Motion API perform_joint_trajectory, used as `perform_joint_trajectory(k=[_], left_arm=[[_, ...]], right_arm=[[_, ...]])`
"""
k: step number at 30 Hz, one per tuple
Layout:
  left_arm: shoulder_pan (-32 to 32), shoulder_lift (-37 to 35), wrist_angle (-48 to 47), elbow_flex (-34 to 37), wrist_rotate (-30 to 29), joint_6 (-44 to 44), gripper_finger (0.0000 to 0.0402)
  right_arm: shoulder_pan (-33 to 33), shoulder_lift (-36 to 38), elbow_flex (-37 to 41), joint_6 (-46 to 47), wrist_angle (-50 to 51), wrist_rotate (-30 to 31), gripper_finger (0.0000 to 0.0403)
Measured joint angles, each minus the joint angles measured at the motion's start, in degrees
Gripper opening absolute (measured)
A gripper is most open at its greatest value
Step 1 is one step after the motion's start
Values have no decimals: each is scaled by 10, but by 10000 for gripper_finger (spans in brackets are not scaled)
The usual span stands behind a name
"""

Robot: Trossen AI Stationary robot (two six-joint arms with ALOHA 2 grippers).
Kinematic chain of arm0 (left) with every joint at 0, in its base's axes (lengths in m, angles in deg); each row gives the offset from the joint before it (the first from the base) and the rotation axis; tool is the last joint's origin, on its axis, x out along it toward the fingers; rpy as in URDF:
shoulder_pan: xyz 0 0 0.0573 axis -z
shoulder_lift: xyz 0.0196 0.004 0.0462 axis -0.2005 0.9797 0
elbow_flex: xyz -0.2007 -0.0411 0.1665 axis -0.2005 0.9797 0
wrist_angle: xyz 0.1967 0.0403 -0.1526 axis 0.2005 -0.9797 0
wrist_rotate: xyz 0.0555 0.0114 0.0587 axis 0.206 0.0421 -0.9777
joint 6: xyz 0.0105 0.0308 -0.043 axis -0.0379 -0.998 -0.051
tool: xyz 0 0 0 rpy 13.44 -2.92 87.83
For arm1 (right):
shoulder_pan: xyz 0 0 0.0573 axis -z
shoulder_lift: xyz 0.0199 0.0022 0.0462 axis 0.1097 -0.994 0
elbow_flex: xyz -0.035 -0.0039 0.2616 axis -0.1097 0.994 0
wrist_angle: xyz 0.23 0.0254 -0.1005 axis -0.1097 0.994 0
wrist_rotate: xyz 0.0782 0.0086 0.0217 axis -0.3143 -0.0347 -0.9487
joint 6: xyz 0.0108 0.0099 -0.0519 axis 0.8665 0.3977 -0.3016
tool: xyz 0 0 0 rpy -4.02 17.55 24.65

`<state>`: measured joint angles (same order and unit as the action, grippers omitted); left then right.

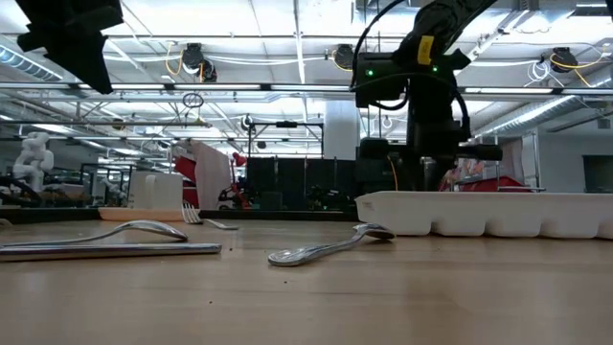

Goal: Sort silverware
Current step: Put the top silver knife into the white silverware tray, then put the right silver spoon into the white silverware tray

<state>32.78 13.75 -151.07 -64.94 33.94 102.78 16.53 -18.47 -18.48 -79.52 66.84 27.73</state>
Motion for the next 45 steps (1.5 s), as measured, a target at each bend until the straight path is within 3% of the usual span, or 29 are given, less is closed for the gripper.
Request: perform_joint_trajectory(k=[6,12,18,21,23,25,28,36,45], left_arm=[[0,0,0,0,-5,0,48],[0,0,0,0,-5,0,48],[0,0,0,0,-4,1,48],[0,0,5,0,-2,1,48],[0,0,12,0,9,1,48],[0,0,28,0,23,-2,48],[3,0,49,0,29,-19,48],[3,0,56,0,30,-34,48],[3,0,50,0,31,-37,48]], right_arm=[[1,0,0,60,6,12,53],[1,1,-25,79,58,77,97],[1,2,-126,170,128,95,106],[1,2,-190,269,141,90,105],[1,2,-232,370,144,68,105],[0,2,-271,470,143,-15,105],[-27,4,-293,519,114,-124,105],[-154,-52,-292,490,70,-137,105],[-223,-168,-292,509,45,-183,105]])
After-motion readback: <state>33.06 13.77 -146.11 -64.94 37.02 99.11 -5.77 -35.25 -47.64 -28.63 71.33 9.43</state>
